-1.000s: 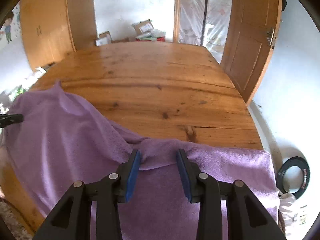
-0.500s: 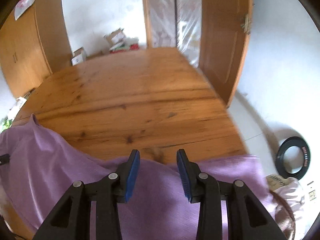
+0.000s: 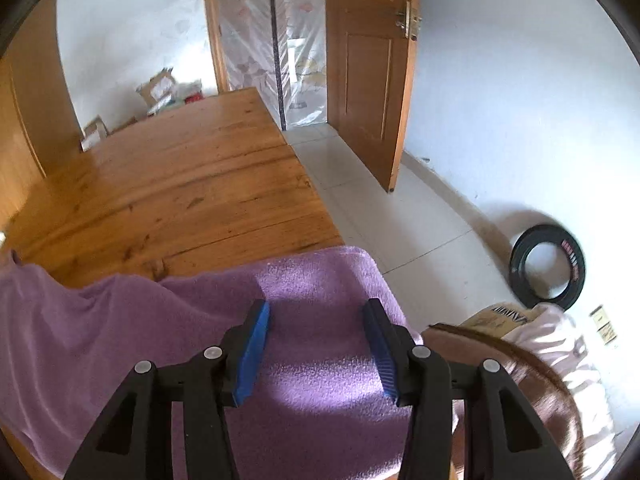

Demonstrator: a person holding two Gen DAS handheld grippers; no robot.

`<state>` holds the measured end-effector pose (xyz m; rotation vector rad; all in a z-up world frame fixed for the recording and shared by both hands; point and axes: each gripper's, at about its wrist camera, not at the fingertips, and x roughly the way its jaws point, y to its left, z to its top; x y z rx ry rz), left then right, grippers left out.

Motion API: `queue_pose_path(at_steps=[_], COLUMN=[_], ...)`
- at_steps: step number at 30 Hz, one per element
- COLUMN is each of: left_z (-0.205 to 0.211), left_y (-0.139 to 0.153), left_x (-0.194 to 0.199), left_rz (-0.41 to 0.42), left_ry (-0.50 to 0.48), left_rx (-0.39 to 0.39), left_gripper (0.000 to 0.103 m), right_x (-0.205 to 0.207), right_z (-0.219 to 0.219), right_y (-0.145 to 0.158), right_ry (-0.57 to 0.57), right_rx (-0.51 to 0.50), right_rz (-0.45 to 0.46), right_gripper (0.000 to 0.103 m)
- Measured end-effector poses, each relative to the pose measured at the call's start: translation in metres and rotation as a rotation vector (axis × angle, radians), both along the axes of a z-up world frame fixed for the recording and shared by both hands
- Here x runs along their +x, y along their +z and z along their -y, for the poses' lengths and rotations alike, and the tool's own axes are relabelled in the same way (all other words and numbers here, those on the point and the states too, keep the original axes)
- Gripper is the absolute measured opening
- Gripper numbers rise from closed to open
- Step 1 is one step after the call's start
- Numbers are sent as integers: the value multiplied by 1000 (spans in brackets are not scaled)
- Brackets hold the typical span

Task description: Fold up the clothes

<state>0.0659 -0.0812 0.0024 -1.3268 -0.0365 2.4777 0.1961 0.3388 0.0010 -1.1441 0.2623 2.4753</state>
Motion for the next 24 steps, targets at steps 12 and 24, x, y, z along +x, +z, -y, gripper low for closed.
queue_pose_path(at_steps=[12, 24], left_z=[8, 4], left_y=[-3, -1], left_x=[-2, 6], left_rz=[5, -10], left_ry=[25, 27], left_rx=[63, 27], left_gripper=[19, 19], right_x=[7, 16], right_z=[-4, 36], right_y=[0, 27], right_ry=[-32, 106], right_rx=[67, 66], right_rz=[-2, -100], right_gripper=[3, 16])
